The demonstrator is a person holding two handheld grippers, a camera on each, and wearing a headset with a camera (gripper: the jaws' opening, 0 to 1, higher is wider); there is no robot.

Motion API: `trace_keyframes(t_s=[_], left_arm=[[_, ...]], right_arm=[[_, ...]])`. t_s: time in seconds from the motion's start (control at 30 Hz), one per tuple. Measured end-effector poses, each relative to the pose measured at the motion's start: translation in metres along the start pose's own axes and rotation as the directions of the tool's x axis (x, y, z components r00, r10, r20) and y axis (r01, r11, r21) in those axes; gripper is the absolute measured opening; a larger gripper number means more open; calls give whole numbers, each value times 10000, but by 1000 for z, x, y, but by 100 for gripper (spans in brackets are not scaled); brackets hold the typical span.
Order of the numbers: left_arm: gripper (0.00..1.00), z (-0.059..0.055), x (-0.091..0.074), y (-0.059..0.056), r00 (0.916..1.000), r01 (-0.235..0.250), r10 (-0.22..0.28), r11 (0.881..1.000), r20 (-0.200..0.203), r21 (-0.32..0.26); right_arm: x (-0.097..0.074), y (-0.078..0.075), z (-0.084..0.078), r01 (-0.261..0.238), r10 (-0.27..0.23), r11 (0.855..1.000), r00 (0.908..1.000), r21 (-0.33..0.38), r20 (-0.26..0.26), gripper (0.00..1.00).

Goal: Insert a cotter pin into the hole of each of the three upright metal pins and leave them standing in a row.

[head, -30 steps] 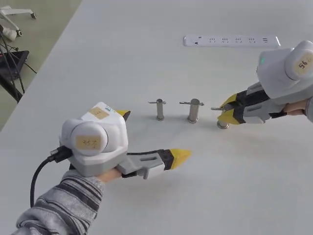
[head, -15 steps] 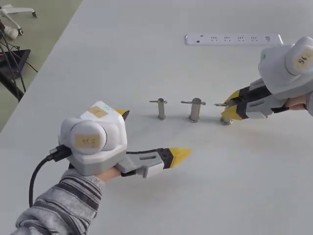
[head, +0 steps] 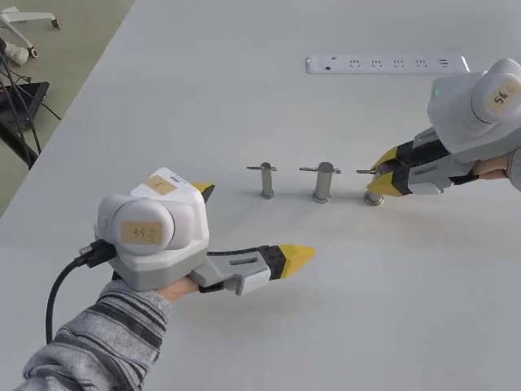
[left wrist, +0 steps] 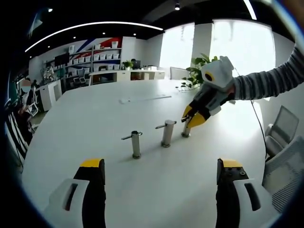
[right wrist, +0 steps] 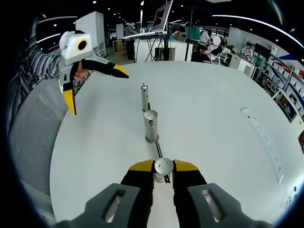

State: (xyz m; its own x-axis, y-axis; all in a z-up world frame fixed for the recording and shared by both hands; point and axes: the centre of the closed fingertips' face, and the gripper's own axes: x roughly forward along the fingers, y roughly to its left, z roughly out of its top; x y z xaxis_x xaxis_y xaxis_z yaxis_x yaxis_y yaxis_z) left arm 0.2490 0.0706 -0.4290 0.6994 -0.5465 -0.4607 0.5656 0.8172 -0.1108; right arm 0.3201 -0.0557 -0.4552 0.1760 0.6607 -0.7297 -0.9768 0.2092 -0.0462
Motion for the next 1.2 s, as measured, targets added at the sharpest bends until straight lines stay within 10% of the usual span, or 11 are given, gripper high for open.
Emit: trace_keyframes(t_s=[0.73, 1.2], left_arm=[[97, 1, 0, 4, 10000, -16, 16, 9998, 28, -214], [99, 11, -5, 2, 9999, 143, -139, 9988, 90, -477]], right_arm=[[-6, -4, 4, 469, -481, 9986, 9976, 240, 498, 27], [-32, 11, 8, 2135, -2818, 9014, 9498, 3766, 1360, 54]])
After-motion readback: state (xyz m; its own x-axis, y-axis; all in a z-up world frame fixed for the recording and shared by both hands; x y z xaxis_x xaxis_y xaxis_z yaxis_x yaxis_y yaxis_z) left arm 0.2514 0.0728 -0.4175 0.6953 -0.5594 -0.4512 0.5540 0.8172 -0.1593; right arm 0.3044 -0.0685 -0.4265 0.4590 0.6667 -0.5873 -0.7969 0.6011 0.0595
